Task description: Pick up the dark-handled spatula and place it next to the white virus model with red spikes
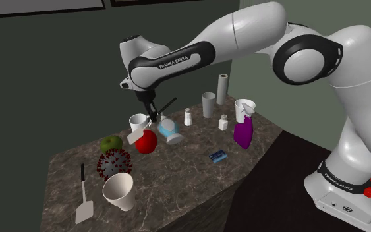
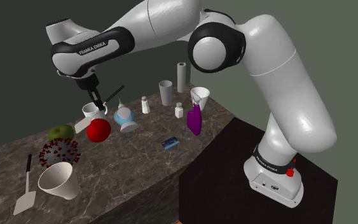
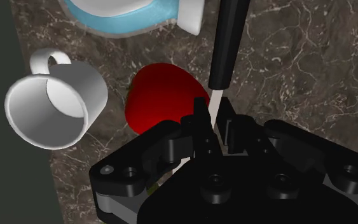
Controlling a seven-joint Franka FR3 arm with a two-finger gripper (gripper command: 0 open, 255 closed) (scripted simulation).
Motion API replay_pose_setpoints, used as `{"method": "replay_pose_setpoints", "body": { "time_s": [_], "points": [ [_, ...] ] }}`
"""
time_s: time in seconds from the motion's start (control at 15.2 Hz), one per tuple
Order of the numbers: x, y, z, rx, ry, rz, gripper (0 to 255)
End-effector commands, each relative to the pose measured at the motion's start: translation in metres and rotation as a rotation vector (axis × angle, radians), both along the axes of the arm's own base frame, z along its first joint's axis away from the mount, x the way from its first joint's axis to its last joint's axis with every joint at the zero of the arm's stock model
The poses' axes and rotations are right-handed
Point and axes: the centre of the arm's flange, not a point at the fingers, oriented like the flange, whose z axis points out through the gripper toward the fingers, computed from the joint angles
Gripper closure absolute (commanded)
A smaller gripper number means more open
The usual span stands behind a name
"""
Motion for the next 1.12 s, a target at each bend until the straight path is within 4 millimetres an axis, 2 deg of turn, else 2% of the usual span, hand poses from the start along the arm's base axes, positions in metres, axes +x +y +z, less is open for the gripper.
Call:
{"method": "replay_pose_setpoints", "body": {
  "time_s": [0.0, 1.06],
  "points": [
    [0.0, -0.001, -0.012, 0.0, 0.0, 0.0, 255],
    [0.0, -0.001, -0.096, 0.0, 0.0, 0.0, 255]
  ]
}}
